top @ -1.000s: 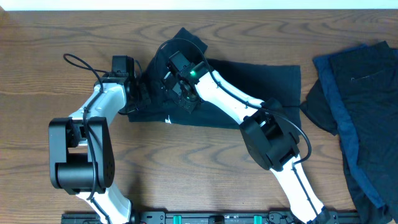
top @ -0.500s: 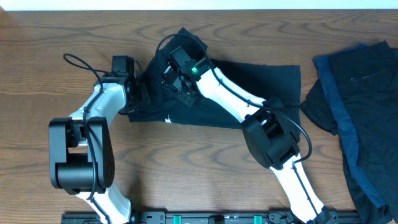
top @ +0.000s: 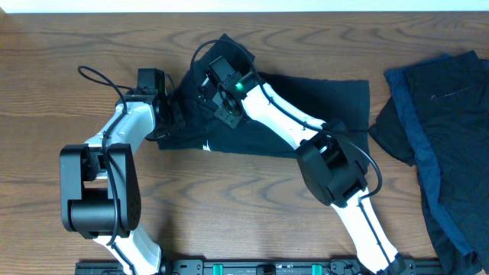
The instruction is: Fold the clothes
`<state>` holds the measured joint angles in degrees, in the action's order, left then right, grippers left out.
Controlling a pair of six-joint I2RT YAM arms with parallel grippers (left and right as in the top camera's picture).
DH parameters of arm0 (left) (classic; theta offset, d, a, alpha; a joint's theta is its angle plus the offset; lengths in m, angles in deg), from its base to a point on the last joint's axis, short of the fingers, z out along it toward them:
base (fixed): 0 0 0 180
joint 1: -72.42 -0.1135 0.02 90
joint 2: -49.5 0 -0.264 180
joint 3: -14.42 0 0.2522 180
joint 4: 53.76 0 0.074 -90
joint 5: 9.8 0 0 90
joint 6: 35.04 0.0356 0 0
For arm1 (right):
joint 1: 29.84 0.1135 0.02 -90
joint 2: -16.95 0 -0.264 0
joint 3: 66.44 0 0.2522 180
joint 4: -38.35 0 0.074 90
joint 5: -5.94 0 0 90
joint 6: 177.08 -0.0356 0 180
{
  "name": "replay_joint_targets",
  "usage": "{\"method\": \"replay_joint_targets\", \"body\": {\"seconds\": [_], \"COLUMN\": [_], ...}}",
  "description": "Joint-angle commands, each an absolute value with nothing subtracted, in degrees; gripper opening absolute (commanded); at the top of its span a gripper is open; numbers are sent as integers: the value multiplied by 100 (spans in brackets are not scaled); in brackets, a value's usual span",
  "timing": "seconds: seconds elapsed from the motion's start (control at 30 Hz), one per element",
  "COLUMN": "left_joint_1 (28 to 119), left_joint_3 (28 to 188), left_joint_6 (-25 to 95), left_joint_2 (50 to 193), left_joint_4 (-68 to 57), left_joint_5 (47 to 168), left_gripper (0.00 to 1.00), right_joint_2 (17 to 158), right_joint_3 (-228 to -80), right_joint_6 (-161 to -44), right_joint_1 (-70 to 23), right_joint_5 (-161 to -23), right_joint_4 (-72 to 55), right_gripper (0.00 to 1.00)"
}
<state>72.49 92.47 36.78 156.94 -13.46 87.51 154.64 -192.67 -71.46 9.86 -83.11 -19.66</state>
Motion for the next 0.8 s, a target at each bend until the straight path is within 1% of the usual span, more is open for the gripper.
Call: {"method": "replay_joint_targets", "body": {"seconds": [0.0,0.27,0.43,0.57,0.6,0.63,0.67,0.7,0.73,0.77], "left_joint_1": [7249,7249,7247,7247,7249,7247,7247,7249,7249,7249], "left_joint_3": [9241,9241,9241,9241,9241,9241,9241,9241,9241,9241], "left_joint_6": [3670,3670,3670,3670,3670,3670,3670,3670,3670,3670], "left_joint_2": [15713,15713,15713,15713,15713,15713,15713,15713,15713,15713], "left_joint_4": [-1335,-1337,-1339,-1337,-1337,-1337,-1337,-1337,-1337,-1339], "left_joint_5": [8703,8700,8700,8700,8700,8703,8700,8703,8700,8703], "left_gripper": [8,8,8,8,8,8,8,8,8,8], "right_joint_2": [15586,15586,15505,15280,15213,15145,15084,15036,15033,15033], "right_joint_3": [-19376,-19376,-19455,-19673,-19728,-19782,-19809,-19809,-19809,-19806], "right_joint_6": [-7163,-7168,-7450,-7688,-7679,-7677,-7677,-7675,-7675,-7675], "right_joint_1": [868,800,693,593,578,571,569,569,571,580], "right_joint_5": [-8125,-8123,-8040,-8112,-8158,-8187,-8243,-8331,-8407,-8484], "right_joint_4": [-1931,-1850,-1544,-1785,-1925,-2121,-2320,-2524,-2740,-2972], "right_gripper": [18,20,27,28,25,20,11,5,1,1]}}
